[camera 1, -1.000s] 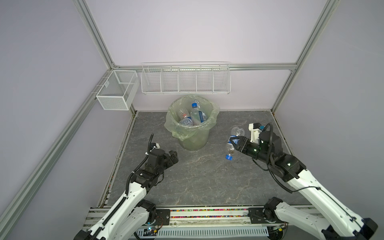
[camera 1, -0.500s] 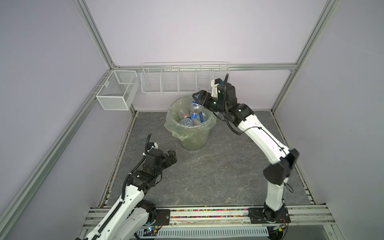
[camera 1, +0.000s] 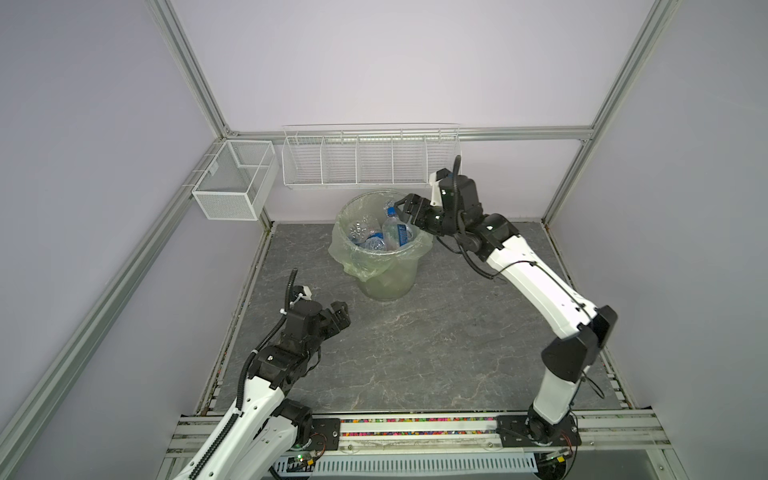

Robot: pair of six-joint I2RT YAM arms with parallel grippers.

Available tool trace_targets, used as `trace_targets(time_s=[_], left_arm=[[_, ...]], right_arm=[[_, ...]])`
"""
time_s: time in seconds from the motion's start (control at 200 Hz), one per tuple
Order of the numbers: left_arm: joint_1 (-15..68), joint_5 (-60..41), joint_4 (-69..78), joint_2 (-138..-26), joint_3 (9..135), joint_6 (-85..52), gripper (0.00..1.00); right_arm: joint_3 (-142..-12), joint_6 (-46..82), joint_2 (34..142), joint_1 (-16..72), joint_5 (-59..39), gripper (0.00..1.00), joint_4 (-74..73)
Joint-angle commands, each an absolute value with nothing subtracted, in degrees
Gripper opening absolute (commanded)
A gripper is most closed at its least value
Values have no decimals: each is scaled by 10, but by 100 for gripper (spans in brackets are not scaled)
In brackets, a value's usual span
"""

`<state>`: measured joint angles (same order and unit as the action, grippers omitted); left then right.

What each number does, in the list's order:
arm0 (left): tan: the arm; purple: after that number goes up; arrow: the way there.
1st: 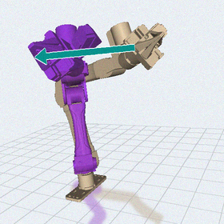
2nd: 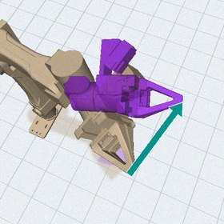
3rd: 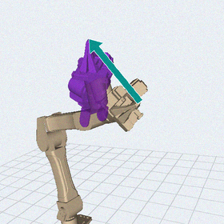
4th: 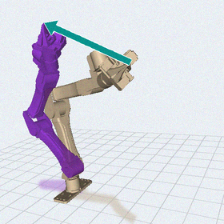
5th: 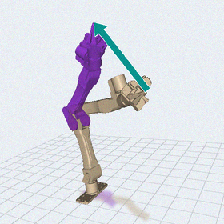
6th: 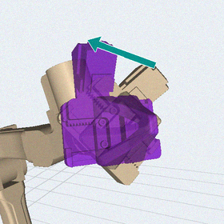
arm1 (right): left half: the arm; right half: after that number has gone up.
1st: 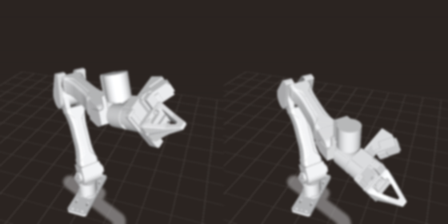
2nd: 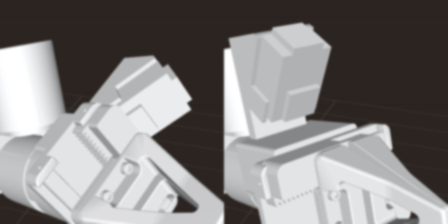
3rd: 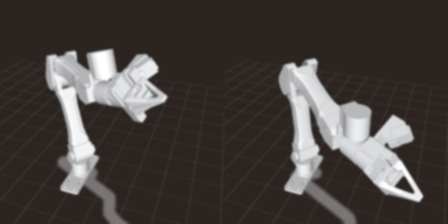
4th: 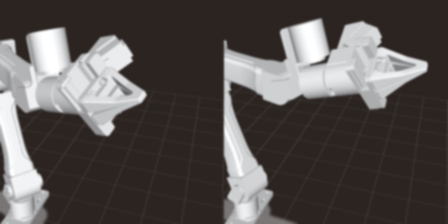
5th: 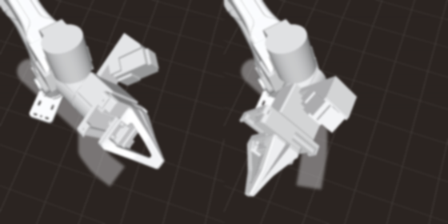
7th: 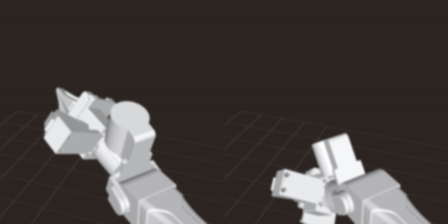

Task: Throw the plastic bottles in the bin

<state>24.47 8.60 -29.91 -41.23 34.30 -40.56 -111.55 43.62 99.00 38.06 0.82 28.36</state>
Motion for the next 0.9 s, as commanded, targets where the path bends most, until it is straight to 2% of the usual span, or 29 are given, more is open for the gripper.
trace_targets(time_s=[0.0, 0.395, 0.715, 0.895], left_arm=[[242, 98, -302, -419, 364, -394, 99], [242, 139, -308, -413, 367, -388, 99], [242, 205, -315, -440, 375, -350, 99], [242, 273, -315, -446, 356, -326, 100]], right_arm=[[-1030, 407, 899, 372, 21, 88, 240], [-759, 393, 732, 292, 18, 88, 238], [-711, 315, 683, 268, 112, 88, 323], [-652, 244, 672, 260, 145, 88, 274]])
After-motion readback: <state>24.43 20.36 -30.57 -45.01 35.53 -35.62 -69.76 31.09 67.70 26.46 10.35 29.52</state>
